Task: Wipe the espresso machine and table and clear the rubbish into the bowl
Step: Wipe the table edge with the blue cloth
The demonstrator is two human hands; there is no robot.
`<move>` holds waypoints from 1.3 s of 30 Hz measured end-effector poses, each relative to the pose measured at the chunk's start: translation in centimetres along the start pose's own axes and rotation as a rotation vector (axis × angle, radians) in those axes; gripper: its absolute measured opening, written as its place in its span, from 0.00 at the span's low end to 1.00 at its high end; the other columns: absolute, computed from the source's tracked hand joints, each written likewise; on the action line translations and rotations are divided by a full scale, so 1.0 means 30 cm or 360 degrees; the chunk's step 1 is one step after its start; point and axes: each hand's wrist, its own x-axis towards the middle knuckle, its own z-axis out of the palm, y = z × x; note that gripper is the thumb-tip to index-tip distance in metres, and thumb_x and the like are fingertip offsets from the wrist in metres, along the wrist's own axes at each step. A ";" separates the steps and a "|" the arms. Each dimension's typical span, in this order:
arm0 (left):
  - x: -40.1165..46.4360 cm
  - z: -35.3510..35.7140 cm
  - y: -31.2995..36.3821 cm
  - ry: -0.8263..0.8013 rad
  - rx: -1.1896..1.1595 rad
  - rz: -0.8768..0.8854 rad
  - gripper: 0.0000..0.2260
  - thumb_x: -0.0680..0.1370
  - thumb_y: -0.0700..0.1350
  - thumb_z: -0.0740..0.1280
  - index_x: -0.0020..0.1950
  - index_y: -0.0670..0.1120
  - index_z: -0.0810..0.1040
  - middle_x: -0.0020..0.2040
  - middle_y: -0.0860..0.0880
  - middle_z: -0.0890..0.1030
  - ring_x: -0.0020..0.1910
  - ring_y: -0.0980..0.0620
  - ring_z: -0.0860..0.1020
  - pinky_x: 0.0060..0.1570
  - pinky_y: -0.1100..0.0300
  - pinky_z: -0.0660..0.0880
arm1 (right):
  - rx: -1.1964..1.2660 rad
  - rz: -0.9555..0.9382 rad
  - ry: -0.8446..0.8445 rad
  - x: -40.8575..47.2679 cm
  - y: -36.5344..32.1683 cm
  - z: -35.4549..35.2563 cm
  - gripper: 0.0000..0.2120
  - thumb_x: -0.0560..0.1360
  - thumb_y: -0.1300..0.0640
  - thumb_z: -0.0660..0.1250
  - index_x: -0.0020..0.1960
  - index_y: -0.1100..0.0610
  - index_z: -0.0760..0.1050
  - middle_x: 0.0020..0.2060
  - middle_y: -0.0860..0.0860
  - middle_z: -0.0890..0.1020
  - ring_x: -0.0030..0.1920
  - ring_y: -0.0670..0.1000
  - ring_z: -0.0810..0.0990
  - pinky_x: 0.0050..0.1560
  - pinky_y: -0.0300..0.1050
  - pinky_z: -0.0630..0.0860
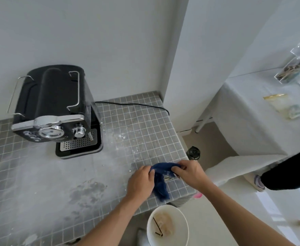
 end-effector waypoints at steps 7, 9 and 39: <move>0.028 -0.160 -0.153 0.0108 0.0115 -0.0085 0.13 0.84 0.55 0.60 0.53 0.49 0.80 0.49 0.52 0.75 0.47 0.51 0.77 0.47 0.52 0.77 | -0.0068 -0.0133 -0.0141 0.088 -0.140 0.147 0.18 0.76 0.37 0.67 0.57 0.49 0.79 0.50 0.45 0.74 0.48 0.47 0.77 0.46 0.43 0.74; 0.020 -0.202 -0.181 0.0131 0.0072 -0.0121 0.13 0.84 0.55 0.60 0.49 0.49 0.78 0.46 0.52 0.77 0.44 0.51 0.77 0.45 0.53 0.76 | -0.0153 -0.0170 -0.0281 0.099 -0.157 0.200 0.28 0.70 0.31 0.70 0.62 0.47 0.76 0.53 0.44 0.72 0.52 0.47 0.76 0.50 0.43 0.74; -0.178 -0.068 -0.140 -0.0417 0.0487 0.0238 0.09 0.81 0.56 0.64 0.55 0.52 0.76 0.52 0.52 0.80 0.50 0.50 0.81 0.46 0.54 0.76 | -0.0582 -0.0432 -0.0207 0.123 -0.106 0.188 0.19 0.74 0.66 0.62 0.53 0.47 0.83 0.56 0.48 0.79 0.58 0.51 0.73 0.62 0.51 0.75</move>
